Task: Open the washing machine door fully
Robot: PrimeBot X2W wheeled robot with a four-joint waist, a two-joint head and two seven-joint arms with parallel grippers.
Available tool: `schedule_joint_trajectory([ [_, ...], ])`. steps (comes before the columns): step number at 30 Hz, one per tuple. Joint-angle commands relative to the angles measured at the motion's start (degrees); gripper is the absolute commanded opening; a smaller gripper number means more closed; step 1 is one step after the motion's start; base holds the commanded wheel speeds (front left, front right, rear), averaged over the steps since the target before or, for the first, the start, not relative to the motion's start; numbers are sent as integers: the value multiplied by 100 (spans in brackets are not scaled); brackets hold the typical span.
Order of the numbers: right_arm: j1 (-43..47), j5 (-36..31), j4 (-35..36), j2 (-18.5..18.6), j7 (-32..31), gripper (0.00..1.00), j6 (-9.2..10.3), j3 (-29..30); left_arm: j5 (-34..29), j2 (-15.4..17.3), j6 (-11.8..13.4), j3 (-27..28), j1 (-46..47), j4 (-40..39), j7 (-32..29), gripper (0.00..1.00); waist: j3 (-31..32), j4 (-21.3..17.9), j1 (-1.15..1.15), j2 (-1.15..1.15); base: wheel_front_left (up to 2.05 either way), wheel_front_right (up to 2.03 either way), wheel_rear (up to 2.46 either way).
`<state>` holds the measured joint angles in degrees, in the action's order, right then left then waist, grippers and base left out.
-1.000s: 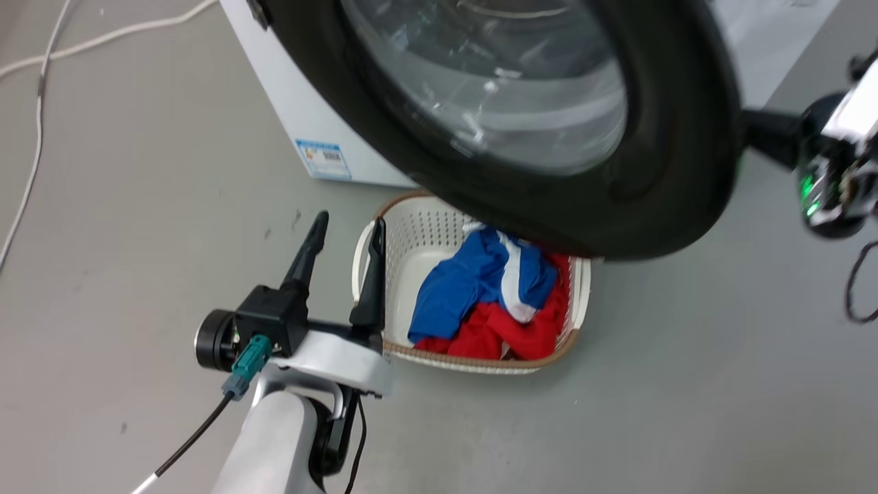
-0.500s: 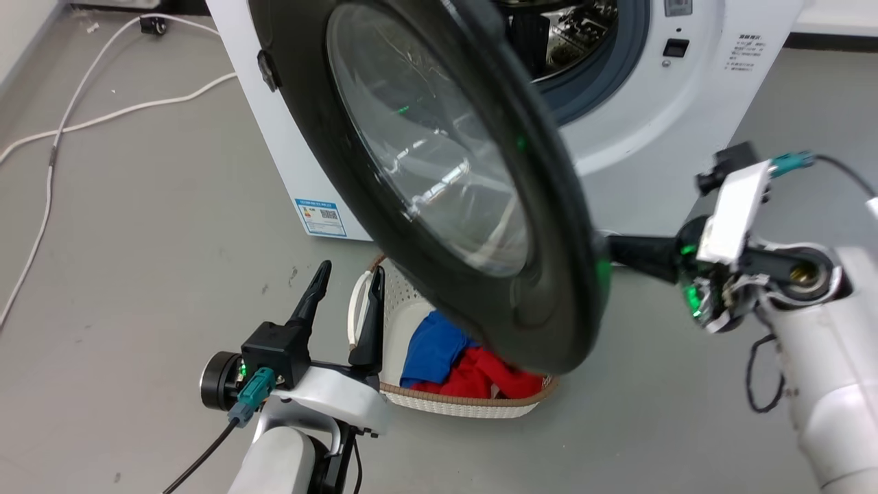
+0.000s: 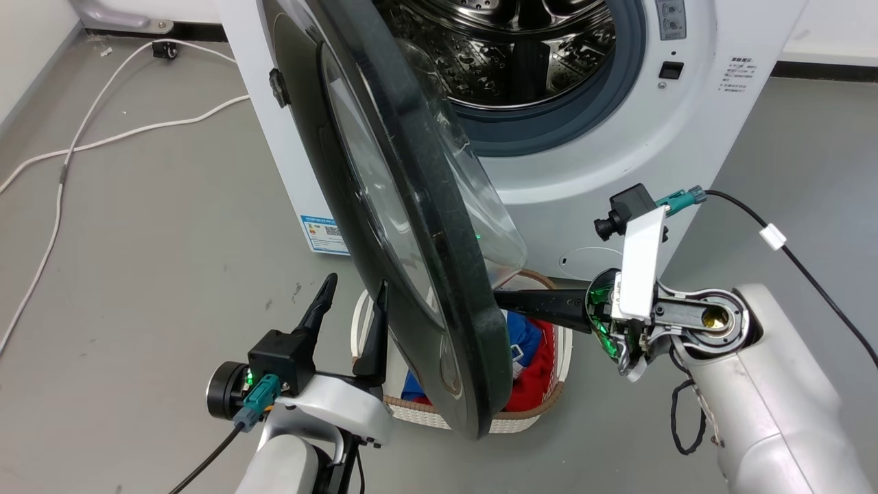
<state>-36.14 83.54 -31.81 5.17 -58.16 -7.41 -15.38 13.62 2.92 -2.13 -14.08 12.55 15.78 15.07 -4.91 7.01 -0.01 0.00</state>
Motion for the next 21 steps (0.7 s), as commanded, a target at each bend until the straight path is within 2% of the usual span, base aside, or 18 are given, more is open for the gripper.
schedule_joint_trajectory([
  [1, 100, -7, 47, -35, 52, 0, -14, 3, 16, -6, -28, 17, -37, 11, 14, 100, 2, -6, 1, 0, 0, 0, 0],
  [6, 257, -92, 122, -59, 561, 0, -14, 239, 39, -6, -14, 41, -68, 54, 14, 100, 74, -47, 1, 0, 0, 0, 0],
  [12, 621, -25, 283, 32, 1483, 0, -14, 879, 48, -6, -31, 108, -186, 116, 14, 100, 235, -158, 1, 0, 0, 0, 0],
  [21, 1826, 135, 1012, 291, 2589, 0, -14, 1926, -35, 14, -83, 237, -355, 150, 14, 100, 353, -320, 1, 0, 0, 0, 0],
])
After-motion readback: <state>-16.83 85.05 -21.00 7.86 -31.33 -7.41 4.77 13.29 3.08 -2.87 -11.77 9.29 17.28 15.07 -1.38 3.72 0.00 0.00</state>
